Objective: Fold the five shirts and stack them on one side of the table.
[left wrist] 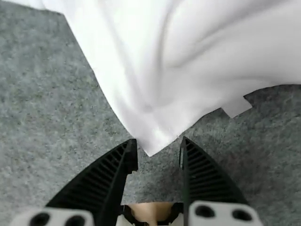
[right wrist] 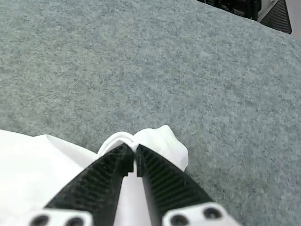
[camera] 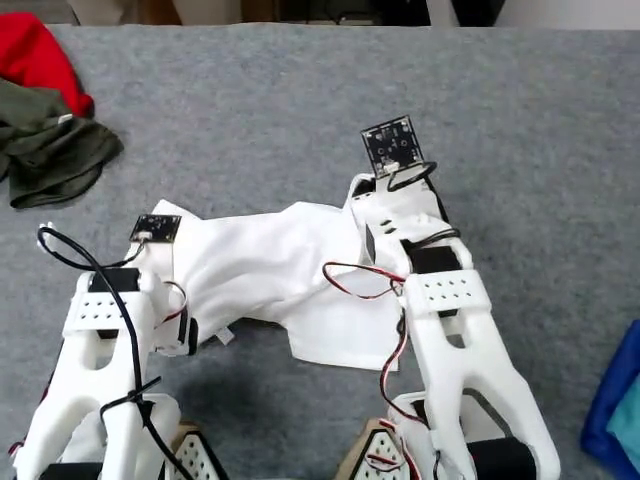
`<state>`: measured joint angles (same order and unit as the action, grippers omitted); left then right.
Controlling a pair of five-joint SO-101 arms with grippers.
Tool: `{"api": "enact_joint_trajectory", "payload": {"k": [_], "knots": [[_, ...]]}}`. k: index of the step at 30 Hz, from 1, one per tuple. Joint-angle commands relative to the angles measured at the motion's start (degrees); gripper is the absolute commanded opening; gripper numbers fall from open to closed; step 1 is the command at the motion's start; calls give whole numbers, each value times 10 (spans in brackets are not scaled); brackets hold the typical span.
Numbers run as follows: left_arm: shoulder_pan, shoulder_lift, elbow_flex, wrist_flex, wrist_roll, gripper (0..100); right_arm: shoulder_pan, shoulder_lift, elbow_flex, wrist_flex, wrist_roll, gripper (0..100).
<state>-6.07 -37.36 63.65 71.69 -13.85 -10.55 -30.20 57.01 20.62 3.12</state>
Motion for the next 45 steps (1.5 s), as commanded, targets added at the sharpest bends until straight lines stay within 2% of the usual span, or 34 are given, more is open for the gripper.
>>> {"api": "enact_joint_trajectory", "payload": {"k": [1, 30, 36, 45], "knots": [[0, -7, 5, -10, -6, 161, -8, 1, -27, -13, -7, 5], [-2, -7, 53, -72, -6, 155, -8, 1, -27, -13, -8, 5], [0, -7, 53, -73, -7, 22, -8, 1, -27, -12, -8, 5], [0, -7, 44, -73, -30, 19, -8, 1, -27, -12, -7, 5]]}}
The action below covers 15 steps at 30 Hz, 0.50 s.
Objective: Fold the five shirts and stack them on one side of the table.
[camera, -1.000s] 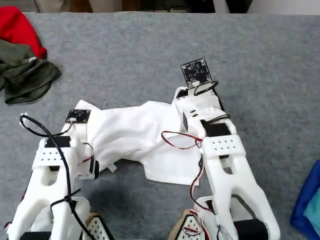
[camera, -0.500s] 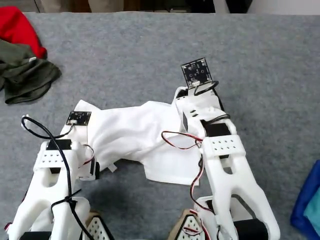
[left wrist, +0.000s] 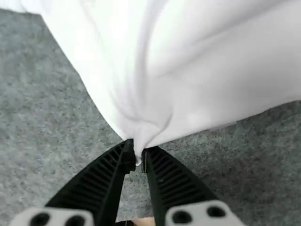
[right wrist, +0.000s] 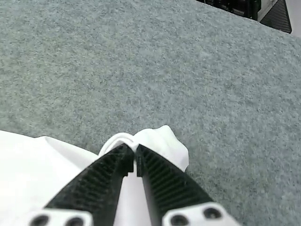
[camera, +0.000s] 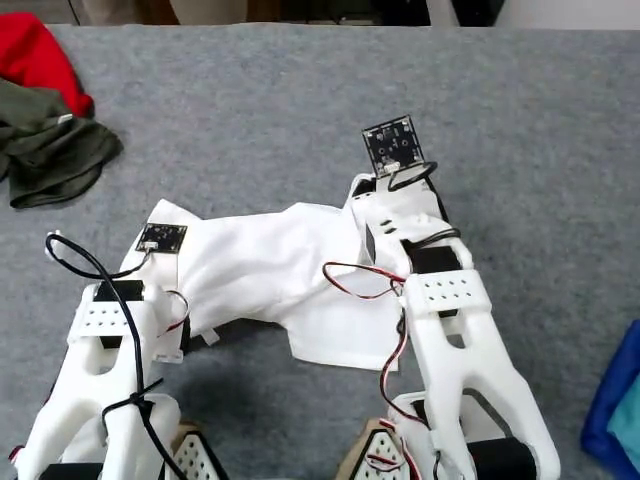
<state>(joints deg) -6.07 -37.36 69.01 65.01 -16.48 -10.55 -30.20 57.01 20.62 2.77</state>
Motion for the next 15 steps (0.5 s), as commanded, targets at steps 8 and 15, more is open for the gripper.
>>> {"api": "enact_joint_trajectory", "payload": {"k": [8, 15], "knots": [[2, -7, -172, 23, -3, 19, -6, -19, -31, -10, -2, 5], [13, 4, -418, 44, -1, 19, -5, -130, -52, -7, -2, 5]]}}
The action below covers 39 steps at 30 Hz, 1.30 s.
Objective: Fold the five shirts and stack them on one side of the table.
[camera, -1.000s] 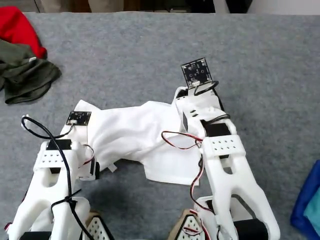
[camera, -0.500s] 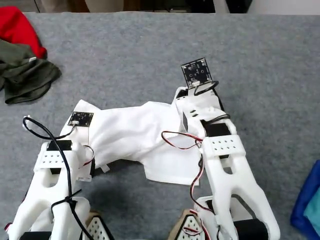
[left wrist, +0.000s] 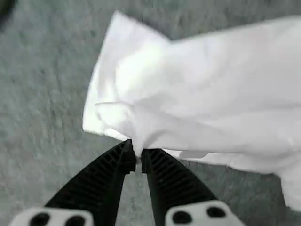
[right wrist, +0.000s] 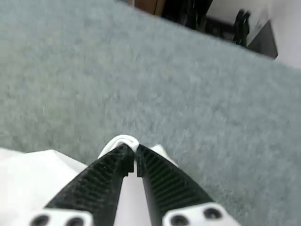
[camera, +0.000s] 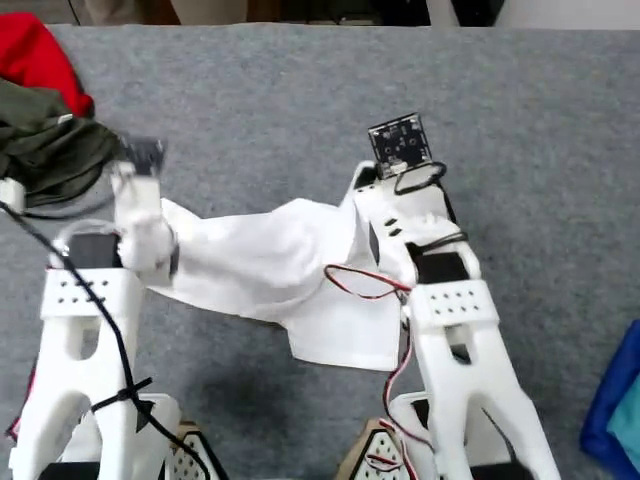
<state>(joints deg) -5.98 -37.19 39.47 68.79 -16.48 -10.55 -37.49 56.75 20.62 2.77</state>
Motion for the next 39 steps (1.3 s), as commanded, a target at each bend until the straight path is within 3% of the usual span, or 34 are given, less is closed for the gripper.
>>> {"api": "enact_joint_trajectory", "payload": {"k": [1, 7, 13, 17, 24, 32, 39], "knots": [[17, 11, -153, 7, 0, 19, -5, -73, -65, 3, -2, 5], [17, 53, -344, 45, 33, 19, -3, -153, -224, 94, -5, 5], [18, 59, -559, 84, 97, 19, 0, -175, -480, 216, -4, 5], [16, 59, -679, 98, 142, 19, 27, -138, -663, 305, -5, 5], [17, 55, -835, 142, 147, 19, 63, 14, -985, 442, -2, 5], [14, 61, -866, 318, 149, 19, 100, 196, -1287, 604, 18, 5], [-62, 48, -729, 319, 149, 19, 102, 222, -1309, 620, 23, 5]]}}
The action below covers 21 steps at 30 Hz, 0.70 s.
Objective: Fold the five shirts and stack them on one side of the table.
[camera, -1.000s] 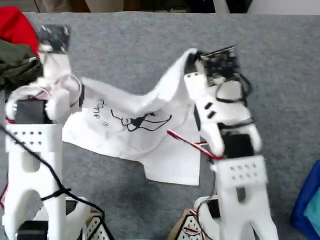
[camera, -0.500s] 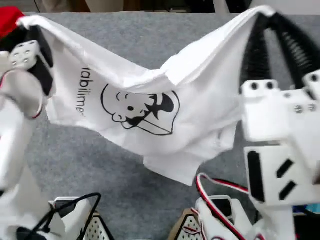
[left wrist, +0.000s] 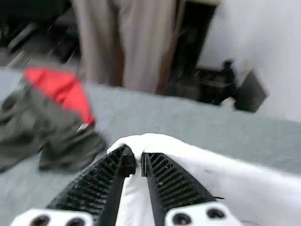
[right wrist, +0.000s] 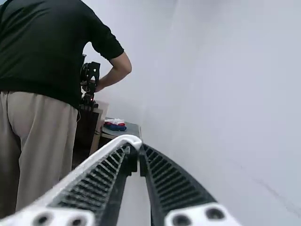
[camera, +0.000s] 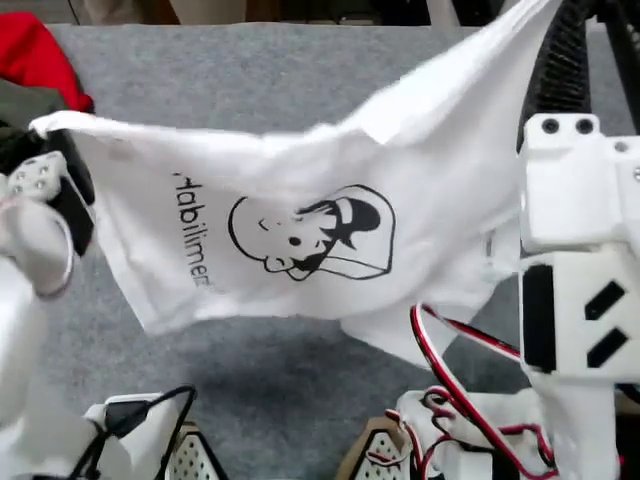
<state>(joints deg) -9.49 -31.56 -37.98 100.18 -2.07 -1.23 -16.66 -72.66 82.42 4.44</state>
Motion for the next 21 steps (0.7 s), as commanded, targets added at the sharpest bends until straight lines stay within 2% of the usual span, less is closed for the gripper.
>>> {"api": "enact_joint_trajectory", "payload": {"k": [1, 8, 15, 21], "knots": [[-32, -14, 69, 4, 4, 19, 7, 15, -14, 2, 6, 5], [-31, -29, 160, -6, 21, 20, 7, 12, 36, -38, 19, 5], [-33, -31, 247, -95, 43, 20, 6, 14, 52, -42, 25, 5], [-35, -44, 218, -140, 67, 20, 6, 11, 86, -34, 25, 5]]}}
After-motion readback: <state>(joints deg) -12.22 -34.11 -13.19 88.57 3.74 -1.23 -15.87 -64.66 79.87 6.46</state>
